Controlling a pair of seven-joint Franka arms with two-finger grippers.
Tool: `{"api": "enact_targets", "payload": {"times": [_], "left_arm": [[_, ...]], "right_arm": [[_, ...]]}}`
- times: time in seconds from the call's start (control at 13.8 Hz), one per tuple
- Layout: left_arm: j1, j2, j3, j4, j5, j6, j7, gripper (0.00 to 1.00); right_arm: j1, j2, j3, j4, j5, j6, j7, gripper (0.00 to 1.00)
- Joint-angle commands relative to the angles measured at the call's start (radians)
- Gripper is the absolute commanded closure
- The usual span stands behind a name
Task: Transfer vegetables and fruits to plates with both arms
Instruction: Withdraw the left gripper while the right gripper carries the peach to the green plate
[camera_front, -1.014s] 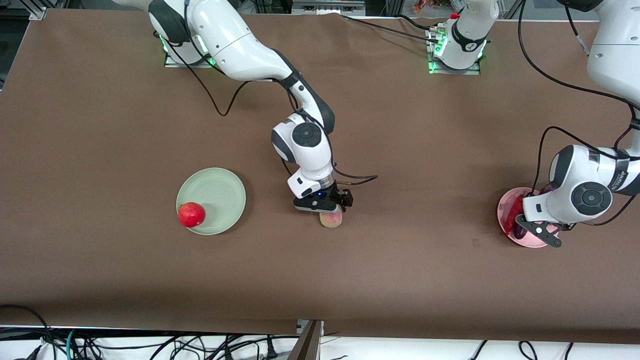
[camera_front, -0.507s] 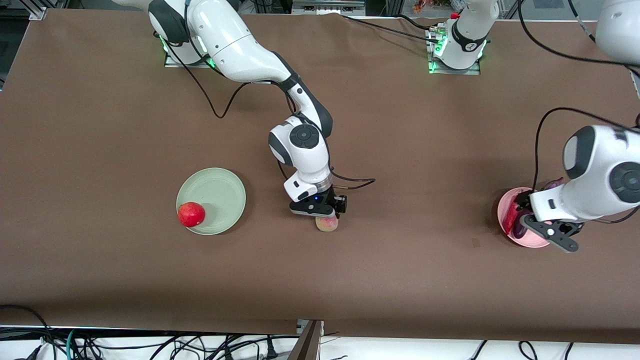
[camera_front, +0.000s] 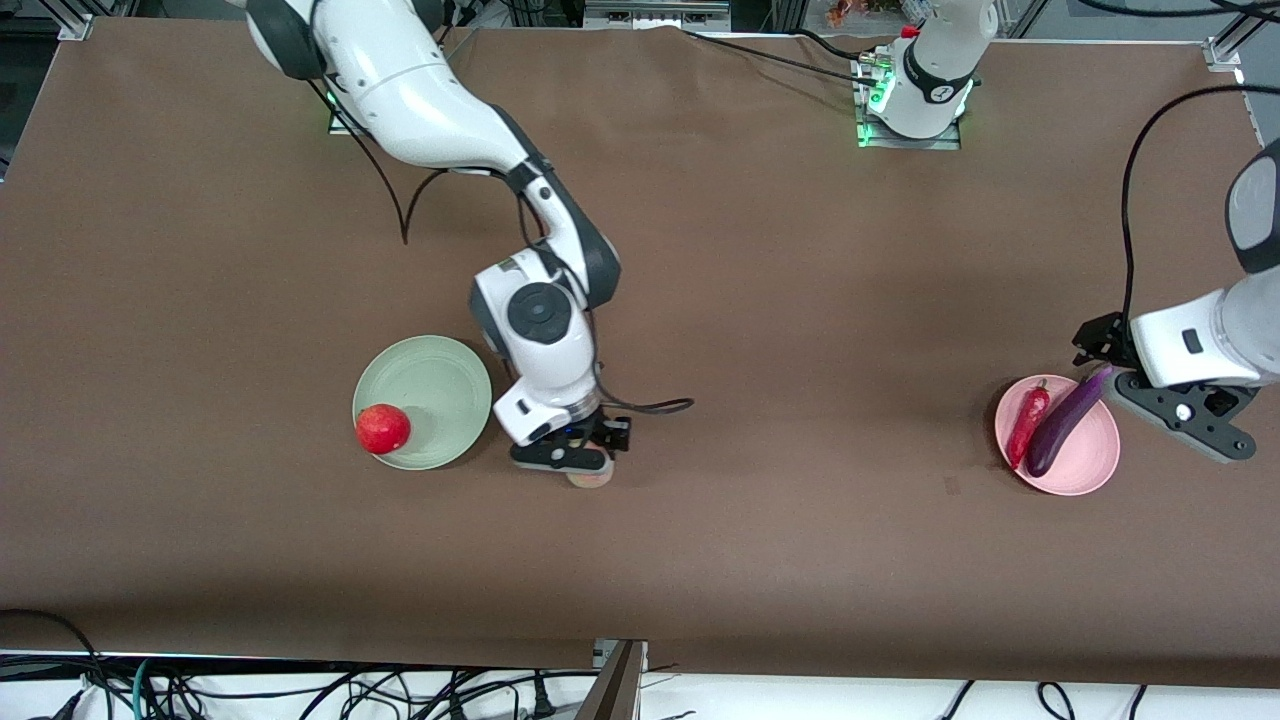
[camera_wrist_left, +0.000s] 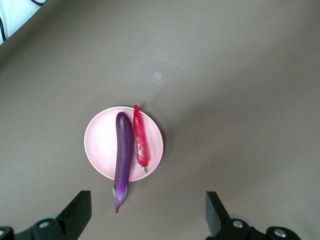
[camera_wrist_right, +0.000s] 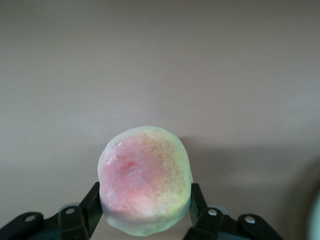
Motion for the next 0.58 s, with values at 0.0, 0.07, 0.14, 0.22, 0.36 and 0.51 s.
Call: {"api": "enact_targets", "payload": {"times": [0.0,0.07,0.14,0.22,0.36,0.51], "left_arm": [[-0.091,-0.067,0.069,0.058,-0.022,-0.07,0.002,0.0],[-0.102,-0.117,0.097,0.005,-0.03,-0.048,-0.034,0.0],[-0.108,-0.159,0.111,-0.025,-0.032,-0.043,-0.05,0.0],[-0.131,-0.199,0.163,-0.071,-0.061,-0.038,-0.067,0.0],[-0.261,-0.25,0.345,-0.117,-0.191,0.011,-0.221,0.0],[-0.304,-0.391,0.433,-0.304,-0.309,0.124,-0.323,0.0]], "right_arm": [[-0.079,-0.121,0.024,-0.13,0.023,-0.07,-0.195,0.74],[-0.108,-0.164,0.024,-0.194,0.023,-0.07,-0.275,0.74],[-0.135,-0.201,0.024,-0.251,0.025,-0.068,-0.34,0.74],[-0.161,-0.245,0.024,-0.323,0.035,-0.065,-0.397,0.74],[-0.206,-0.322,0.023,-0.467,0.058,-0.027,-0.493,0.74],[-0.218,-0.38,0.021,-0.596,0.103,0.026,-0.509,0.72]]}}
